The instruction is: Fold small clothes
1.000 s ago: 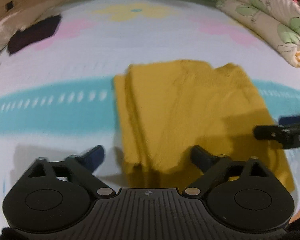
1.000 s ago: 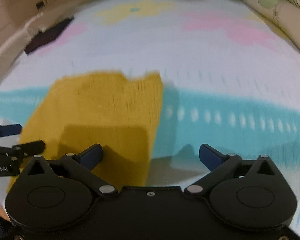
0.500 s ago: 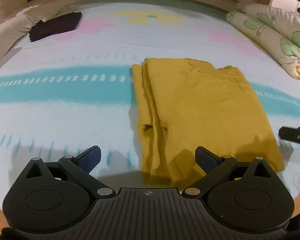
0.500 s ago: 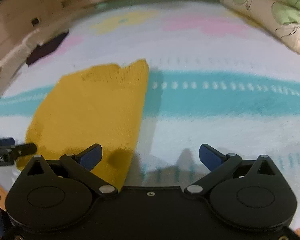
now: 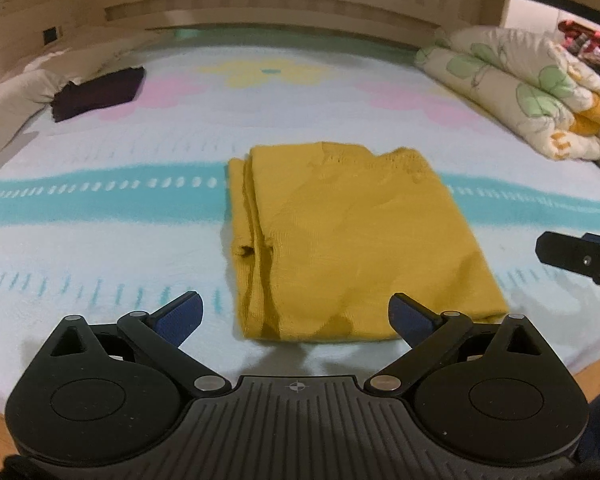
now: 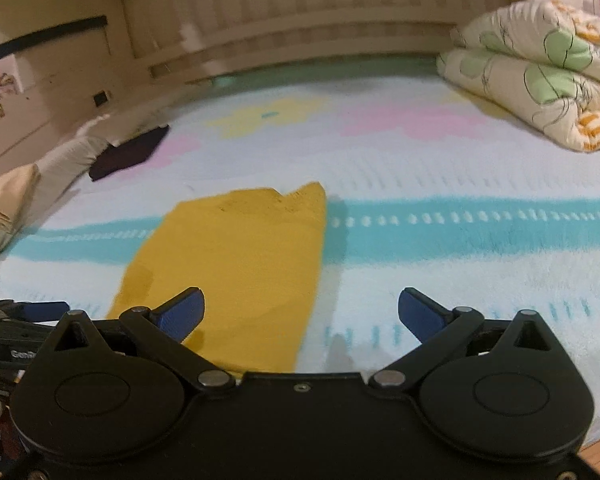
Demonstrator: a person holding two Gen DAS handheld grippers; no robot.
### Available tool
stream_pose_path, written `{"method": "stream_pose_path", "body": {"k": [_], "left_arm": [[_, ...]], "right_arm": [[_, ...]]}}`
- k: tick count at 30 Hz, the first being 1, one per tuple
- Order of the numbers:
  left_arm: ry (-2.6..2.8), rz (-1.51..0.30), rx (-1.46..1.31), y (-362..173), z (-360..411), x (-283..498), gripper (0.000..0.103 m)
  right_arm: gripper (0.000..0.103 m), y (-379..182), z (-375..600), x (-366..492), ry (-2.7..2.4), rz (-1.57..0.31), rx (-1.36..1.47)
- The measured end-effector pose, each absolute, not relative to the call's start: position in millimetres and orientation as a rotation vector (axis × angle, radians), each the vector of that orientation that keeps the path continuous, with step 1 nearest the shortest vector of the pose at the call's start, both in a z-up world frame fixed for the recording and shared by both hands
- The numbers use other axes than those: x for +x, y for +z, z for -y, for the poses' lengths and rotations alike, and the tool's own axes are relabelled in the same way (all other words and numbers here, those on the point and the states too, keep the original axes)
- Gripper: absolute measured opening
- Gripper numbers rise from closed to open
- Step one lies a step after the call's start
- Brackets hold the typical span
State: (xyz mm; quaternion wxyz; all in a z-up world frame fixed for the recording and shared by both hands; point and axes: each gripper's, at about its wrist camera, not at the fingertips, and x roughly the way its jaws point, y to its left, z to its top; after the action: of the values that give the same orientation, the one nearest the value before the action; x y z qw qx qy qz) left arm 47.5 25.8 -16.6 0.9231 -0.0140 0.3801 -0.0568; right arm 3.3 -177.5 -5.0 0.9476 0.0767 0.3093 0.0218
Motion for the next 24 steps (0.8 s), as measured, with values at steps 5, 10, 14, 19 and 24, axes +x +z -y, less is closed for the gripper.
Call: {"method": "stream_pose_path", "body": {"k": [5,10,14,19,24], "left_arm": [[-0.043,-0.733,-0.020,-7.8,-24.4,35.9,0.092],[-0.008,-0.695,-0.033,-1.6,-23.7,29.4,0.092],[0.056,-0.693,0.017,-1.7,-18.1,26.3,0.092],[0.045,-0.702,0.038,-3.0,-13.4,23.9,0.092],[0.031,-0.760,0.030,-9.3,-11.9,25.4,0.091]], "right_arm": [[0.103,1.7,162.4,-7.3,-0.009,-0.581,0.089],[0.103,2.0,153.1,-9.0,-0.072,-0.598,0.065],[0.102,-0.5,144.9,-10.9,-0.090,-0.614,0.027],[0.102,-3.3,143.3,-13.4,-0.077,-0.629,0.036],[0.102,-8.7,150.4,-9.4,-0.042,-0.700,0.119]]}}
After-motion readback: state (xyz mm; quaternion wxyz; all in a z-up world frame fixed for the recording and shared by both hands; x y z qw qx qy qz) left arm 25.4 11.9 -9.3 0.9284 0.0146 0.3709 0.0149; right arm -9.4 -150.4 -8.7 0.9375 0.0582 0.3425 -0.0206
